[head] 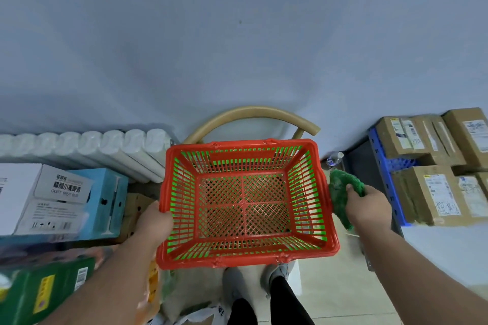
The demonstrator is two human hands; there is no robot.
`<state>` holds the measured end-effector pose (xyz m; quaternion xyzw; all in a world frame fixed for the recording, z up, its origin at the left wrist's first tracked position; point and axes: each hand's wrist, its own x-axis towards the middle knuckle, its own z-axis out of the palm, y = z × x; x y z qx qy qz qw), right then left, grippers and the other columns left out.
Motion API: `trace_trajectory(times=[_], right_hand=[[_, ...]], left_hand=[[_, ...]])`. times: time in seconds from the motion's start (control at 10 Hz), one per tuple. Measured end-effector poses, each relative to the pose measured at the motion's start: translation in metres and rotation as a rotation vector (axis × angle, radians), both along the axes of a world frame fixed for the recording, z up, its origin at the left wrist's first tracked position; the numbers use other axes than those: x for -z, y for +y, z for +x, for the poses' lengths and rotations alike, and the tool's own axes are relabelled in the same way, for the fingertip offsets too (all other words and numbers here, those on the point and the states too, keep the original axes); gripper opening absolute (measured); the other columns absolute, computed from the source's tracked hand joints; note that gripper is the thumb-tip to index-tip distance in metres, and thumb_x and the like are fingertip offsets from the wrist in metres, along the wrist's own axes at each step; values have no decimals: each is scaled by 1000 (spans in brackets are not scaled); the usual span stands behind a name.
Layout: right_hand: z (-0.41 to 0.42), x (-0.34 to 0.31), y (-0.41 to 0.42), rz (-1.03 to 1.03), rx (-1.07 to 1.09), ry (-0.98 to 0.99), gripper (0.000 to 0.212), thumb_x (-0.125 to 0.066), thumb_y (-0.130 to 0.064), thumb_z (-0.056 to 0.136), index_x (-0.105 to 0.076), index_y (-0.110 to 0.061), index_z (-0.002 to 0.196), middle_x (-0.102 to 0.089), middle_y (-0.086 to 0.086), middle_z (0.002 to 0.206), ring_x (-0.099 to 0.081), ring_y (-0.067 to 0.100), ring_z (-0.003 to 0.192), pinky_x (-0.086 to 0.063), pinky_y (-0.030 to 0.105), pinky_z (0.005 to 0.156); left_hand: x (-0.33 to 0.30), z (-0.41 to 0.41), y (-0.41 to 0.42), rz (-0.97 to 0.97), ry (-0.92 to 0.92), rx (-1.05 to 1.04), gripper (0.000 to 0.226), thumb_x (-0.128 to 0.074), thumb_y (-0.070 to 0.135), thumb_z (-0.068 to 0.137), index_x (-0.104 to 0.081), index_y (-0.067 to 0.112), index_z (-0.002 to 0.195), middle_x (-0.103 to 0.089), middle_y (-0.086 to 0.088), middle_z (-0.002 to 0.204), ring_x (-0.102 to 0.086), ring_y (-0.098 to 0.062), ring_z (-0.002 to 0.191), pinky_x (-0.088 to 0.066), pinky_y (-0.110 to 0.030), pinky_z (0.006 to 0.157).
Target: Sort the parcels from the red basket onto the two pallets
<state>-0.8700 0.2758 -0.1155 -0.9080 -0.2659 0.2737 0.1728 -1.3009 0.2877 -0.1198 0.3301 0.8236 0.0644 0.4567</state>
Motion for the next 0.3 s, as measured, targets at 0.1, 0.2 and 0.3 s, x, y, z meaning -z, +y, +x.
trace_trajectory(times=[0.1,0.2,0.3], right_hand=[[-3,-27,-2,92,-44,-33,34,-56,-37,109,-71,-9,119,-64,5,85,-60,25,77,-48,36,66],[-9,-59,-1,177,-101,-17,27,-57,-33,109,-70,-10,110,-63,5,83,-56,23,73,-42,33,61],[-17,-90,-1,297,-169,72,22,-59,-31,108,-66,-13,100,-65,2,83,-65,28,82,-47,36,72]], left_hand=[[-17,0,0,33,-17,21,14,-55,24,103,-69,22,106,-78,-5,95,-77,-27,82,-62,-43,76],[-42,4,1,86,-1,72,17,-53,22,103,-69,26,100,-77,-3,97,-75,-26,87,-60,-45,86],[-71,17,-1,186,-60,80,24,-52,17,105,-66,29,90,-76,0,95,-74,-25,89,-58,-40,83]])
